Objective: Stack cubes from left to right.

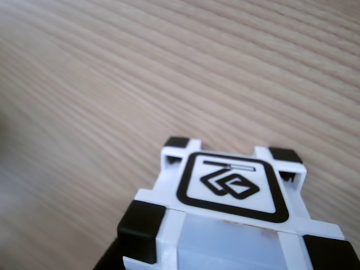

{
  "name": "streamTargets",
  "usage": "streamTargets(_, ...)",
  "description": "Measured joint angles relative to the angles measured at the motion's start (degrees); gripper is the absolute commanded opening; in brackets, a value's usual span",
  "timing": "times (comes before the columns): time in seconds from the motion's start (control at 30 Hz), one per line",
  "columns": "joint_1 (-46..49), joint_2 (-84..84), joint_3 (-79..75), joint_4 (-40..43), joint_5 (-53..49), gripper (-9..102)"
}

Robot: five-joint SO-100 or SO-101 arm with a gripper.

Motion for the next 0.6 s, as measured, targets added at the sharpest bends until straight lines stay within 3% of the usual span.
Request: streamTargets(0.6, 0.18, 8.26, 1.41, 0.0, -0.7, 3)
